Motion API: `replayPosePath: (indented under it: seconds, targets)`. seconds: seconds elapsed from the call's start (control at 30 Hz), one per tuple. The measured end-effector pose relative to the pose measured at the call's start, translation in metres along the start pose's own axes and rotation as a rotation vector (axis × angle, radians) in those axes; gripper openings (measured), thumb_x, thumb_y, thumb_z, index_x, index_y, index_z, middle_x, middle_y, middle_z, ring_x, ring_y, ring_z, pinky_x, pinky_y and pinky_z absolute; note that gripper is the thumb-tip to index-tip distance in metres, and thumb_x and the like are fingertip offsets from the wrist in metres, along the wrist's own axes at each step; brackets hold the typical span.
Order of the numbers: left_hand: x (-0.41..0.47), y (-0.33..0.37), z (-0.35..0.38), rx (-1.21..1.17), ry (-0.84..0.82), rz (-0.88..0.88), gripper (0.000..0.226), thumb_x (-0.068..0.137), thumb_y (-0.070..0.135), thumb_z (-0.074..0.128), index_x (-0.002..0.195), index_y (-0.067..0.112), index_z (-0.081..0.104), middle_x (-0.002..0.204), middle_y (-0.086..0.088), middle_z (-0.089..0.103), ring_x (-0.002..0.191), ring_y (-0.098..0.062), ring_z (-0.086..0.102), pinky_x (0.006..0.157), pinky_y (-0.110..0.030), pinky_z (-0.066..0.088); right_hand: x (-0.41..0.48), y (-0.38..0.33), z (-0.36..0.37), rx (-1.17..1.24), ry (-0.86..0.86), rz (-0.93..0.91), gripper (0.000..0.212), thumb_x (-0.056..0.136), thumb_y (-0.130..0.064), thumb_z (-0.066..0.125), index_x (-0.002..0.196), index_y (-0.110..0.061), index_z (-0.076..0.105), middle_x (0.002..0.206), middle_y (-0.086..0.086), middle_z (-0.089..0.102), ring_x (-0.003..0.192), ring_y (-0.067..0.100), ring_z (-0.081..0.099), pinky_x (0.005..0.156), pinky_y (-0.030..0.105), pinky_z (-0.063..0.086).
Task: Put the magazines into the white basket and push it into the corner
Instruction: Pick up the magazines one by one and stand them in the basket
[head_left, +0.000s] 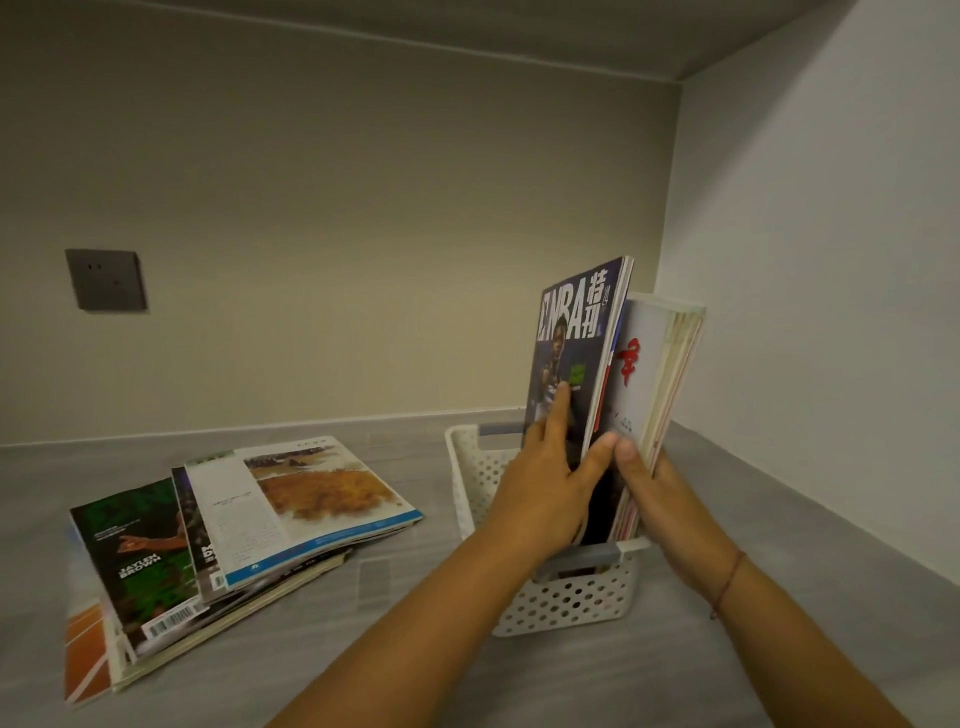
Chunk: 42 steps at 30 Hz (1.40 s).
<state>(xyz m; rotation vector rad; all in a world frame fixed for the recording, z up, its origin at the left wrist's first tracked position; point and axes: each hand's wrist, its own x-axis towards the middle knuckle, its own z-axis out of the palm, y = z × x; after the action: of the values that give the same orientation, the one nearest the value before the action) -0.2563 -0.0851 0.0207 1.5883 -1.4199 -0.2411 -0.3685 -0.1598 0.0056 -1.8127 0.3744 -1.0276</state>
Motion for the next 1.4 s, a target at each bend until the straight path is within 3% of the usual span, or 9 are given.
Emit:
replayPosePath:
  seconds: [0.23, 0.43, 0.63, 0.8, 0.9, 1.03, 1.17, 1.33, 1.4]
  targets:
    - [0.003, -0.004, -0.005, -0.140, -0.284, -0.019, 0.072, 0.091, 0.062, 0.032, 0.149, 0.041, -0.006, 0.160, 0.012, 0.002, 0.146, -0.008, 0.006, 0.119, -0.033, 0.011, -0.001, -0.006, -0.001, 0.026, -0.029, 0.010, 0.055, 0.075, -0.062, 0.048, 0.127, -0.044, 0.045, 0.124, -0.022, 0.059, 0.116, -0.002, 0.054, 0.092, 0.016, 0.046]
    - [0.004, -0.013, -0.011, 0.026, -0.424, 0.038, 0.109, 0.079, 0.041, 0.072, 0.148, 0.041, -0.013, 0.159, 0.015, -0.005, 0.146, -0.008, 0.005, 0.120, -0.034, 0.017, 0.004, -0.010, -0.006, 0.059, 0.038, 0.051, 0.070, 0.071, -0.053, 0.060, 0.135, -0.031, 0.044, 0.123, -0.003, 0.063, 0.107, 0.012, 0.063, 0.091, 0.038, 0.052]
    - [0.006, -0.018, -0.013, 0.150, -0.466, 0.082, 0.114, 0.080, 0.017, 0.075, 0.148, 0.042, -0.012, 0.160, 0.011, 0.001, 0.146, -0.014, 0.013, 0.117, -0.039, 0.027, 0.006, -0.010, -0.008, 0.070, 0.103, 0.076, 0.064, 0.070, -0.048, 0.060, 0.130, -0.031, 0.047, 0.121, -0.002, 0.064, 0.106, 0.014, 0.064, 0.090, 0.038, 0.052]
    - [0.009, -0.029, -0.031, 0.072, -0.674, 0.067, 0.098, 0.087, 0.018, 0.067, 0.146, 0.050, -0.005, 0.158, 0.015, 0.008, 0.136, -0.004, 0.022, 0.110, -0.024, 0.030, 0.007, -0.009, -0.007, 0.038, 0.107, 0.091, 0.063, 0.065, -0.040, 0.070, 0.124, -0.033, 0.050, 0.116, -0.001, 0.065, 0.103, 0.017, 0.064, 0.085, 0.040, 0.054]
    - [0.011, -0.027, -0.034, -0.219, -0.556, -0.071, 0.081, 0.087, 0.026, 0.066, 0.146, 0.047, 0.014, 0.154, 0.007, 0.028, 0.136, -0.013, 0.034, 0.104, -0.028, 0.035, 0.008, -0.006, -0.009, 0.022, 0.116, 0.111, 0.052, 0.078, -0.022, 0.068, 0.125, -0.031, 0.048, 0.114, -0.002, 0.064, 0.102, 0.018, 0.062, 0.082, 0.039, 0.054]
    - [0.017, -0.023, -0.017, -0.421, -0.457, -0.158, 0.088, 0.085, 0.028, 0.068, 0.147, 0.048, 0.008, 0.147, 0.008, 0.038, 0.127, -0.008, 0.043, 0.103, -0.025, 0.038, 0.008, -0.007, -0.007, 0.004, 0.114, 0.105, 0.045, 0.082, -0.007, 0.062, 0.117, -0.035, 0.051, 0.104, -0.007, 0.065, 0.095, 0.011, 0.064, 0.071, 0.024, 0.054]
    - [0.020, -0.022, -0.004, -0.450, -0.517, -0.148, 0.094, 0.088, 0.017, 0.066, 0.145, 0.051, -0.001, 0.130, 0.020, 0.038, 0.113, 0.009, 0.043, 0.085, -0.005, 0.039, 0.007, -0.005, -0.005, 0.024, 0.090, 0.108, 0.056, 0.081, -0.005, 0.063, 0.131, -0.023, 0.047, 0.113, 0.001, 0.065, 0.102, 0.016, 0.064, 0.080, 0.032, 0.056]
    - [0.016, -0.021, -0.026, -0.319, -0.470, -0.093, 0.083, 0.082, 0.033, 0.071, 0.145, 0.047, 0.019, 0.141, 0.016, 0.040, 0.120, 0.003, 0.042, 0.099, -0.019, 0.036, 0.010, 0.004, -0.006, 0.055, 0.096, 0.109, 0.056, 0.082, 0.002, 0.059, 0.132, -0.021, 0.048, 0.111, 0.002, 0.067, 0.097, 0.016, 0.067, 0.073, 0.028, 0.058]
    - [0.016, -0.032, -0.050, -0.204, -0.294, -0.088, 0.070, 0.081, 0.041, 0.070, 0.141, 0.039, 0.035, 0.143, 0.013, 0.043, 0.125, -0.005, 0.045, 0.098, -0.023, 0.037, 0.011, 0.009, -0.009, 0.083, 0.109, 0.132, 0.051, 0.082, 0.000, 0.059, 0.127, -0.023, 0.050, 0.110, 0.002, 0.067, 0.093, 0.018, 0.067, 0.066, 0.025, 0.058]
